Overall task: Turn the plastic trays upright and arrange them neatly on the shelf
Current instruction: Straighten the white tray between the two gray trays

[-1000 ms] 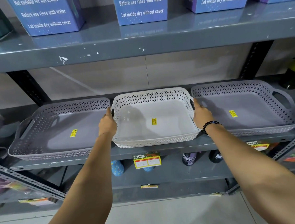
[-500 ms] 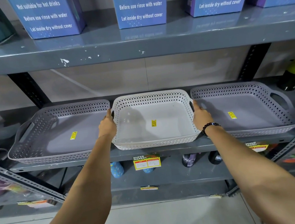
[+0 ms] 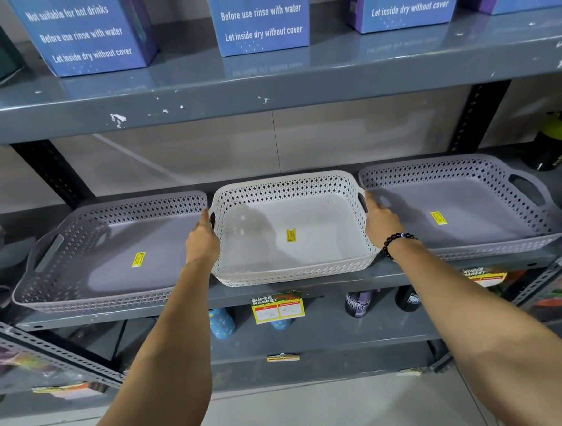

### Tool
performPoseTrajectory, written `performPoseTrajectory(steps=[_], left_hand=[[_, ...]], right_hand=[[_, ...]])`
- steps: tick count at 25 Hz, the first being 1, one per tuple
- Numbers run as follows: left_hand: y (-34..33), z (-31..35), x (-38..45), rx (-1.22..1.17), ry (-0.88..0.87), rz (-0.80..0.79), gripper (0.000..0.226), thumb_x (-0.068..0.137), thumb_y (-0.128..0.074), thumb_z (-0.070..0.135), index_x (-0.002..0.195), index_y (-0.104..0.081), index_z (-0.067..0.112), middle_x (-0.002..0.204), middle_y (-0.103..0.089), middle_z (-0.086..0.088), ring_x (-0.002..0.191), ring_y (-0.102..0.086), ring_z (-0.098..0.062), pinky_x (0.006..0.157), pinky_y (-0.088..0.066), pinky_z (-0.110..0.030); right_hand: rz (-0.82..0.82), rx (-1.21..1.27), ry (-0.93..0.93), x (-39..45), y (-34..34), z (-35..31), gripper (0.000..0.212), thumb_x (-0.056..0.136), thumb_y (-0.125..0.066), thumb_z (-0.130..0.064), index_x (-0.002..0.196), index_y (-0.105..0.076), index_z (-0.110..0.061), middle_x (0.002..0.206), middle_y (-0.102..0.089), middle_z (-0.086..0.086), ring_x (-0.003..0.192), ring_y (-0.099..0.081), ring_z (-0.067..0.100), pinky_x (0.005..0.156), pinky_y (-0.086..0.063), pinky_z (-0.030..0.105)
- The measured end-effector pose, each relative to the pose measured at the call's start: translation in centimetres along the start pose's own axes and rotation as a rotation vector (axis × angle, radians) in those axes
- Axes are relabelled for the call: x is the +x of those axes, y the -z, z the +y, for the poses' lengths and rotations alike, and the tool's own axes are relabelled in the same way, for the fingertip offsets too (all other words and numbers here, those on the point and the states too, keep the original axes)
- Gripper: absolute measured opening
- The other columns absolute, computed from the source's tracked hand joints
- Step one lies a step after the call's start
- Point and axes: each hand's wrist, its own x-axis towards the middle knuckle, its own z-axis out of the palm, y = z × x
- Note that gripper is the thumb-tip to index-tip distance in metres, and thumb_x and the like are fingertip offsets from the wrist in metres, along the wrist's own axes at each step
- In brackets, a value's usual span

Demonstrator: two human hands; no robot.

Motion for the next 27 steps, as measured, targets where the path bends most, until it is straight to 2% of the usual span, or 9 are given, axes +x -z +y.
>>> performPoseTrajectory(steps=[5,7,9,12,14,16,20,24,27], left_hand=[[0.11,-0.05,0.00,-0.008,0.013,-0.004,0.067,0.094,-0.029,-0.008,0.153,-0.016,0.019,0.130,-0.054,-0.027,0.113,-0.053,-0.044,0.096,-0.044,-0.049],[0.02,0.05,0.01,-0.019,0.018,-0.006,0.067,0.094,-0.029,-0.009,0.153,-0.016,0.019,0.131,-0.053,-0.028,0.114,-0.053,-0.044,0.096,-0.044,-0.049],[0.04,0.10,-0.05,-0.019,0.021,-0.005,0.067,0.094,-0.029,-0.009,0.153,-0.016,0.019,0.130,-0.054,-0.028,0.113,-0.053,-0.044,0.096,-0.044,-0.049],[0.05,0.03,0.06,-0.022,0.023,-0.005,0.066,0.095,-0.029,-0.007,0.153,-0.016,0.020,0.130,-0.054,-0.028,0.113,-0.054,-0.044,0.096,-0.045,-0.049],[-0.01,-0.01,0.03,-0.022,0.024,-0.009,0.066,0.095,-0.029,-0.007,0.153,-0.016,0.021,0.130,-0.055,-0.027,0.113,-0.054,-0.044,0.096,-0.045,-0.049],[0.00,-0.03,-0.03,-0.020,0.023,-0.008,0.067,0.094,-0.029,-0.008,0.153,-0.016,0.020,0.130,-0.055,-0.027,0.113,-0.054,-0.044,0.096,-0.045,-0.049],[-0.02,-0.06,-0.13,-0.010,0.016,-0.007,0.066,0.095,-0.030,-0.007,0.153,-0.015,0.020,0.132,-0.054,-0.026,0.114,-0.054,-0.043,0.097,-0.045,-0.049],[0.00,-0.13,-0.07,-0.004,0.007,-0.006,0.066,0.094,-0.030,-0.007,0.153,-0.016,0.018,0.133,-0.053,-0.026,0.115,-0.053,-0.044,0.098,-0.045,-0.049],[0.07,-0.04,-0.27,-0.005,0.015,-0.007,0.067,0.094,-0.030,-0.007,0.153,-0.015,0.019,0.132,-0.054,-0.026,0.114,-0.054,-0.044,0.096,-0.045,-0.049]], right_hand=[[-0.016,-0.015,0.000,-0.07,0.02,-0.19,0.074,0.087,-0.038,0.011,0.148,-0.001,-0.008,0.114,-0.060,0.028,0.062,-0.042,0.020,0.043,-0.023,0.020],[-0.011,-0.032,-0.008,0.04,-0.06,-0.05,0.073,0.087,-0.038,0.008,0.148,-0.001,-0.010,0.116,-0.059,0.028,0.059,-0.043,0.019,0.044,-0.027,0.020],[0.002,-0.013,-0.031,0.07,0.02,-0.01,0.071,0.088,-0.038,0.003,0.149,-0.005,-0.016,0.121,-0.057,0.028,0.075,-0.050,0.026,0.055,-0.039,0.027],[-0.012,-0.033,-0.008,0.12,-0.29,0.20,0.073,0.088,-0.037,0.006,0.149,-0.002,-0.013,0.121,-0.057,0.028,0.080,-0.046,0.024,0.048,-0.033,0.022],[0.006,0.000,-0.035,0.11,-0.20,0.19,0.070,0.088,-0.038,0.000,0.148,-0.007,-0.018,0.123,-0.056,0.027,0.088,-0.054,0.029,0.062,-0.045,0.031],[0.015,0.032,-0.057,0.09,-0.03,0.06,0.067,0.089,-0.038,-0.005,0.148,-0.012,-0.023,0.124,-0.055,0.028,0.084,-0.049,0.028,0.066,-0.040,0.033],[-0.010,0.061,-0.060,0.12,0.11,0.14,0.067,0.089,-0.036,-0.004,0.148,-0.012,-0.023,0.124,-0.053,0.031,0.080,-0.037,0.025,0.046,-0.017,0.021],[-0.029,0.033,-0.012,-0.05,0.01,0.13,0.072,0.088,-0.037,0.007,0.149,-0.004,-0.012,0.121,-0.057,0.032,0.049,-0.029,0.014,0.042,-0.017,0.017],[-0.014,0.041,-0.041,0.01,0.08,0.10,0.068,0.089,-0.037,0.000,0.148,-0.008,-0.018,0.123,-0.055,0.031,0.063,-0.038,0.024,0.045,-0.016,0.019]])
